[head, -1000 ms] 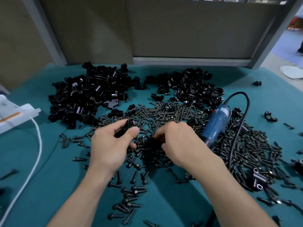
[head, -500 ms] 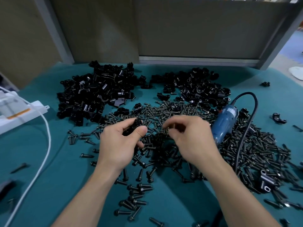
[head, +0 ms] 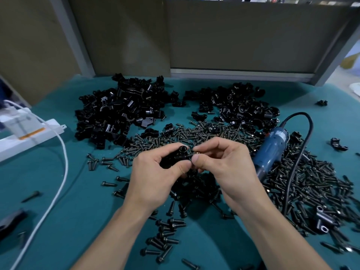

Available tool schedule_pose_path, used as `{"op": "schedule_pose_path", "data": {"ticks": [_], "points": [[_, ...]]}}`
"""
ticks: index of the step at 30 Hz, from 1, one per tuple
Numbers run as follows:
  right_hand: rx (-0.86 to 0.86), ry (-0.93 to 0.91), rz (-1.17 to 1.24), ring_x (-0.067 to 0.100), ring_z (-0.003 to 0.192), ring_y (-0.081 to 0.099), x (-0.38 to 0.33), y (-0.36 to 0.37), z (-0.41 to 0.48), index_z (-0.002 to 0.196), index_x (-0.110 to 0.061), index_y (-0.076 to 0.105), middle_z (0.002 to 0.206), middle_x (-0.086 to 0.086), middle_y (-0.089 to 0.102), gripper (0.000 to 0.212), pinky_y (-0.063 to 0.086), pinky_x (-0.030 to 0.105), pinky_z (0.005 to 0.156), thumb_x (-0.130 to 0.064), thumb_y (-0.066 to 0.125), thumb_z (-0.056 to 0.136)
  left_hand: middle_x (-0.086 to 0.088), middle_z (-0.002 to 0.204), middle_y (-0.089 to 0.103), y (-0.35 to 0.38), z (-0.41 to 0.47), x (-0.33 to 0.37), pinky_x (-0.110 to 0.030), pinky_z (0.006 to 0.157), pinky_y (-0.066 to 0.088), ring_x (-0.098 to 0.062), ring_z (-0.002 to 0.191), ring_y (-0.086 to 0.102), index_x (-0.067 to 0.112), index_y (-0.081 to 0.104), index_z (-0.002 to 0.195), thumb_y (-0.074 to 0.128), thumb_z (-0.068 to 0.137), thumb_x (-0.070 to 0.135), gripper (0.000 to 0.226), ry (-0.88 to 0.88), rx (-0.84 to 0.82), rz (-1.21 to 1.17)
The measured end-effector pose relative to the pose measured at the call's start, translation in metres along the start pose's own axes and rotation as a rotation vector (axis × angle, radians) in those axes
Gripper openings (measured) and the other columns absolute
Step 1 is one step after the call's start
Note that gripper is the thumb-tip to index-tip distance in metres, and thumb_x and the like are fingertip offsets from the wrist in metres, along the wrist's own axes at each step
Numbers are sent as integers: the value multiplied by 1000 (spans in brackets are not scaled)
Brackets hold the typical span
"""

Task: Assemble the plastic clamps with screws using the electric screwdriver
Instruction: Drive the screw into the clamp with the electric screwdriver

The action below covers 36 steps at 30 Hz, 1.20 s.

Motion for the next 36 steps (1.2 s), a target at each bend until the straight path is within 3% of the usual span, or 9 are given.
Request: {"op": "schedule_pose_path", "data": {"ticks": [7, 10, 13, 16, 21, 24, 28, 31, 36], "points": [[-21, 46, 34, 10, 68, 69, 3, 1, 1, 74, -17, 82, 71, 3, 74, 22, 55, 19, 66, 4, 86, 71, 20, 98, 79, -2, -1, 2, -21, 77, 61, -4, 88, 77, 41, 79, 113, 82, 76, 53, 39, 61, 25, 46], [9, 23, -137, 12, 66, 67, 3, -1, 1, 74, -21, 81, 72, 3, 75, 12, 55, 25, 67, -13, 90, 74, 26, 101, 77, -4, -2, 1, -15, 77, 59, 1, 90, 75, 50, 75, 114, 81, 78, 52, 37, 86, 32, 64], [19, -16, -350, 5, 54, 58, 3, -3, -1, 76, -30, 80, 63, -5, 71, 8, 49, 24, 56, -30, 88, 80, 42, 120, 64, -6, -3, 2, -6, 94, 49, 16, 112, 63, 58, 67, 123, 83, 82, 48, 46, 134, 45, 172], [-17, -52, -371, 2, 45, 55, 2, 0, -4, 75, -29, 77, 57, -7, 69, 15, 43, 15, 48, -26, 81, 89, 35, 114, 71, -3, -4, -2, -10, 87, 54, 11, 104, 69, 55, 70, 122, 89, 82, 26, 53, 122, 7, 186], [-15, -85, -489, 2, 42, 45, 3, 2, -4, 65, -24, 69, 53, -2, 62, 31, 32, 13, 42, -35, 75, 93, 28, 91, 76, -1, -4, 3, -9, 67, 54, 1, 79, 74, 64, 71, 100, 86, 84, 21, 48, 144, -36, 187], [-18, -99, -511, 3, 42, 43, 5, 3, -4, 65, -25, 66, 51, -4, 56, 33, 31, 14, 41, -35, 71, 96, 28, 95, 76, -1, -4, 2, -13, 71, 56, -1, 83, 75, 59, 72, 109, 83, 87, 25, 42, 124, -60, 194], [-21, -84, -438, 1, 43, 42, 7, -1, -1, 68, -24, 68, 50, -5, 58, 29, 32, 15, 42, -35, 72, 95, 32, 115, 73, -3, -5, 2, -11, 93, 51, 9, 112, 67, 50, 70, 126, 72, 89, 41, 38, 135, -72, 163], [-6, -51, -337, 7, 43, 49, 7, -3, 1, 72, -24, 73, 55, 0, 65, 22, 37, 19, 43, -36, 79, 89, 16, 100, 79, -1, -4, 4, -28, 85, 61, -8, 93, 76, 49, 72, 121, 69, 94, 33, 32, 121, -137, 92], [-51, -42, -329, 20, 50, 65, 8, -6, 1, 81, -25, 75, 60, 6, 70, 11, 47, 27, 51, -26, 81, 90, 17, 97, 79, 0, -4, 4, -25, 80, 61, -7, 89, 76, 52, 72, 114, 69, 92, 29, 32, 137, -74, 94]]}}
Point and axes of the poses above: each hand's wrist, its own z-axis towards the middle knuckle, its own y-axis out of the palm, x = y × z, the point moved 1 cm from there along z, towards the middle knuckle
